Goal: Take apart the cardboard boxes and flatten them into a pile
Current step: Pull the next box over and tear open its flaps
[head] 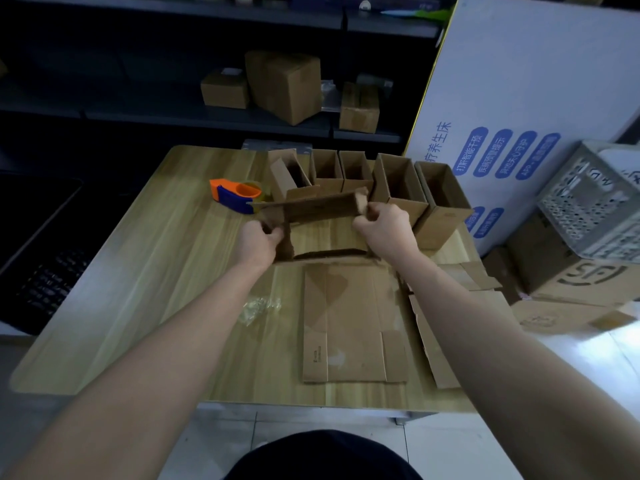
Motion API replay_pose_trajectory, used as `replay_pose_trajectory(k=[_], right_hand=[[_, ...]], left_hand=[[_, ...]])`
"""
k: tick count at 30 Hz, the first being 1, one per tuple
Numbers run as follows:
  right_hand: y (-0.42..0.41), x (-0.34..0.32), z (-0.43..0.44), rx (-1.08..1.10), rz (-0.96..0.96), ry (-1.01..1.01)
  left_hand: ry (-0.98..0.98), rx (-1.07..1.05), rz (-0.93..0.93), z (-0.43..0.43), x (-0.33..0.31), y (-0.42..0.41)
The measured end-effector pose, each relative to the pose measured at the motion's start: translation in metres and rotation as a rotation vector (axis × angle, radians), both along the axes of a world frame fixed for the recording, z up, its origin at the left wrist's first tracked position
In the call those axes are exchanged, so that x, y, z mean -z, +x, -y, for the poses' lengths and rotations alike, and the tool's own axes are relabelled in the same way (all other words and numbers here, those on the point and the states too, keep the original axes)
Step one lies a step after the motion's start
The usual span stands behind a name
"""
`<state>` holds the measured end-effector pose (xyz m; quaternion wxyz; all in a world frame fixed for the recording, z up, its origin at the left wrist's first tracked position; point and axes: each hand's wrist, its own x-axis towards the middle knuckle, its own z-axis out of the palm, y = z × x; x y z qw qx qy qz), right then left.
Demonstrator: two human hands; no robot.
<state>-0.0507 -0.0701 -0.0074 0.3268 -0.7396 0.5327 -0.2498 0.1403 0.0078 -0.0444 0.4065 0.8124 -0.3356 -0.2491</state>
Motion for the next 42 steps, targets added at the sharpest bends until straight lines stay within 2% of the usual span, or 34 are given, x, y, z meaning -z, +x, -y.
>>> replay_pose_trajectory(k=[5,8,11,13,15,16,19,21,23,26,31,33,37,39,42], right_hand=[[-0.005,-0.006,-0.002,-0.069,0.028,0.104],[-0.007,-0.004,-0.003,-0.108,-0.060,0.171],[-0.009,0.007,-0.007,-0.134,-0.180,0.187],[-0.004,0.010,-0.012,-0.142,-0.207,0.158],[0.005,0.010,-0.021,-0.240,-0.275,0.165],[0.010,0.009,-0.027,-0.318,-0.331,0.166],[0.018,0.015,-0.036,-0.522,-0.452,0.194],[0.015,0.024,-0.034,-0.557,-0.348,0.314],[0.009,0.032,-0.023,-0.413,-0.234,0.334],[0.000,0.049,0.000,-0.094,-0.247,0.197],[-0.017,0.075,0.015,0.127,-0.077,0.484],[-0.020,0.085,0.014,0.176,-0.056,0.528],[-0.014,0.101,0.012,0.245,-0.182,0.515],[-0.011,0.111,0.012,0.237,-0.238,0.518],[-0.015,0.125,0.009,0.213,-0.350,0.494]], left_hand=[[-0.122,-0.017,-0.032,-0.003,0.011,0.005],[-0.188,-0.175,-0.088,-0.001,0.006,0.003],[-0.279,-0.268,-0.407,0.006,0.005,0.004],[-0.249,-0.174,-0.735,0.008,0.004,0.001],[-0.155,-0.035,-0.900,0.011,0.004,-0.008],[-0.138,-0.032,-0.928,0.014,0.005,-0.012],[-0.106,-0.197,-0.838,0.024,0.015,-0.015],[-0.100,-0.282,-0.797,0.022,0.022,-0.008],[-0.100,-0.271,-0.818,0.016,0.027,0.001],[-0.025,-0.165,-0.822,0.007,0.028,0.009],[0.077,-0.076,-0.726,0.000,0.042,0.012],[0.198,-0.018,-0.641,-0.003,0.055,0.015],[0.469,0.183,-0.541,-0.015,0.077,0.009],[0.489,0.201,-0.436,-0.021,0.081,0.002],[0.463,0.246,-0.385,-0.024,0.097,-0.004]])
